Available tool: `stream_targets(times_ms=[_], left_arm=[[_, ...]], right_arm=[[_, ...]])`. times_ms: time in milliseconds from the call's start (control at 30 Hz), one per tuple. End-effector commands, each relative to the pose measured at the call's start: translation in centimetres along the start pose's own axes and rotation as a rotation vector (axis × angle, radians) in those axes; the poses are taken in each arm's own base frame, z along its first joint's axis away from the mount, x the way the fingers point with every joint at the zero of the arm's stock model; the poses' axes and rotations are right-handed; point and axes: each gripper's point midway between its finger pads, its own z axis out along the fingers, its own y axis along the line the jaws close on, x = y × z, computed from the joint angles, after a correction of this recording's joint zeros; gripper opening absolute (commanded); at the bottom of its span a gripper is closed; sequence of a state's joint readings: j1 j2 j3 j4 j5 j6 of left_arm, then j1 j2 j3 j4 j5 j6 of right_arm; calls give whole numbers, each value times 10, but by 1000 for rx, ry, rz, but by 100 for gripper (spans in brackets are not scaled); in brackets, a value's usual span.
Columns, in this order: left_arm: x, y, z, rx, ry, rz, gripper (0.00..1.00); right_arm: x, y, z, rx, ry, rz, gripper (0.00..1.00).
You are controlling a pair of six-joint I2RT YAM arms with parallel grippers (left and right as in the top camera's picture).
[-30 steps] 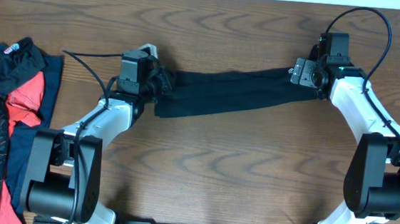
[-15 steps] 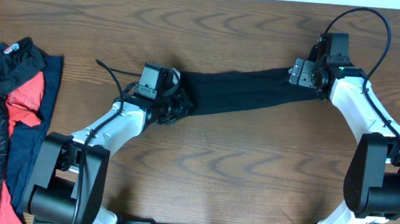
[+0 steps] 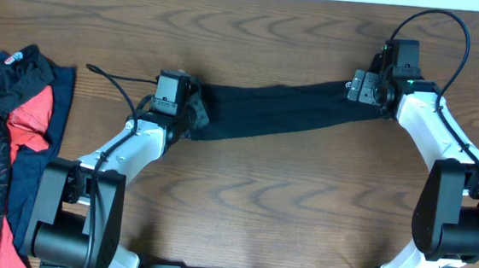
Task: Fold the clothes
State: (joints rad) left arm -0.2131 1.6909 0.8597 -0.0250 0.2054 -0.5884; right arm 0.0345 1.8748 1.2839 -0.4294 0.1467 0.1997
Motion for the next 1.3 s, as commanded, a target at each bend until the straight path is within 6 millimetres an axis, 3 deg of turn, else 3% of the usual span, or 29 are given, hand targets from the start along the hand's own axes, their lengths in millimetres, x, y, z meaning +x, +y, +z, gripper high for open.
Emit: stream_targets(times_ms=[0,100,267,433,567,733,767,933,1267], left_arm=[[-6,6,6,-32,-28,23,36],[0,12,14,-49,-5,27,37],[14,22,28,-69,47,19,36],[12,20,28,-58,44,20,37],[14,18,28,-49,54,19,37],[15,19,28,-52,57,18,36],[16,19,28,-54,60,18,37],[18,21,28,-62,70,17,37],[29,29,26,-92,113,43,37]], right_arm=[[-10,-6,3,18,-29,-28,99],[-8,-12,13,26,-22,-16,99],[19,-14,42,17,76,-15,99],[42,-12,63,7,148,-23,95],[55,-5,70,-34,195,-26,70],[87,-4,62,-35,331,44,22],[96,-6,59,-22,368,72,16],[134,-18,40,50,538,139,19],[176,-54,12,205,733,285,21]])
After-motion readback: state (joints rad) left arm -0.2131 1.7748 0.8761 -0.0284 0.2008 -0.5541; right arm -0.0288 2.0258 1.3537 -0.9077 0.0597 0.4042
